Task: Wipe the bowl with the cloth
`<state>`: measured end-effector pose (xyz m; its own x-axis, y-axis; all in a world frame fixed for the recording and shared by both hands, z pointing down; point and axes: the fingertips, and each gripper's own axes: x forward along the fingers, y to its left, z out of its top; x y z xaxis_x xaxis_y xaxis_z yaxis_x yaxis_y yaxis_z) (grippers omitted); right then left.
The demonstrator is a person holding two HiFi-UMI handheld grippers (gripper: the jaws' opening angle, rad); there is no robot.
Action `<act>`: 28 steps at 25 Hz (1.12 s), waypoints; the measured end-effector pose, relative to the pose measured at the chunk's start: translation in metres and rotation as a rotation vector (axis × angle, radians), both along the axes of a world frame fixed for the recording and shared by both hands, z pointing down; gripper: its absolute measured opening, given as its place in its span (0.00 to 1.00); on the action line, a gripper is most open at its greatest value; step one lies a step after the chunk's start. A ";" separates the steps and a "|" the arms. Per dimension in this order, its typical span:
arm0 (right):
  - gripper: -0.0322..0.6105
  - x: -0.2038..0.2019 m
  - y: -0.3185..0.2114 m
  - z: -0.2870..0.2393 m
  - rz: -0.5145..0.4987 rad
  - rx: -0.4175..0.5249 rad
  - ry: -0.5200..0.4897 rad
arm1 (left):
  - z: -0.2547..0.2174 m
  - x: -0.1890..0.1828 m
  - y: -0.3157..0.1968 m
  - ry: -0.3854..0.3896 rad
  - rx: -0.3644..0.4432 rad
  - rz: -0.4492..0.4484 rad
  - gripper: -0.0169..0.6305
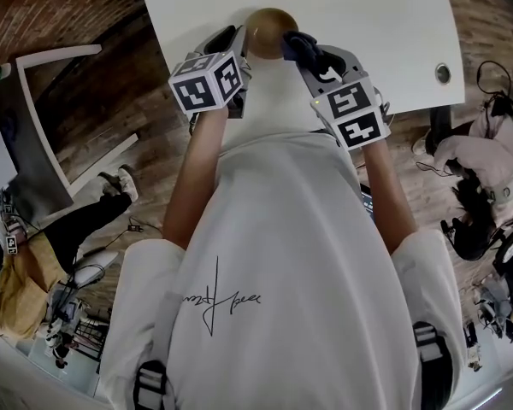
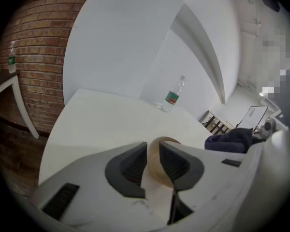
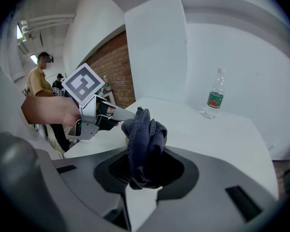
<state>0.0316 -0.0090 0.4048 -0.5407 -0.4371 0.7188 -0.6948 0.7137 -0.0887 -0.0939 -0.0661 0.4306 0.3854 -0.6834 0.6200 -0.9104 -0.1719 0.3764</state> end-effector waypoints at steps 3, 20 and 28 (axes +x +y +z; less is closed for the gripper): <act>0.21 -0.002 -0.002 -0.007 0.005 0.014 -0.016 | -0.010 0.000 0.005 0.008 0.021 0.002 0.17; 0.21 0.004 -0.007 -0.072 0.054 0.094 -0.224 | -0.077 0.036 0.046 0.085 0.168 0.113 0.16; 0.21 0.016 -0.005 -0.099 0.041 0.110 -0.275 | -0.110 0.045 0.052 0.107 0.235 0.100 0.09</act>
<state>0.0473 -0.0138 0.3062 -0.6892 -0.5296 0.4945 -0.6836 0.7016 -0.2013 -0.0485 -0.0143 0.3201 0.5129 -0.7590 0.4011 -0.8418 -0.3529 0.4085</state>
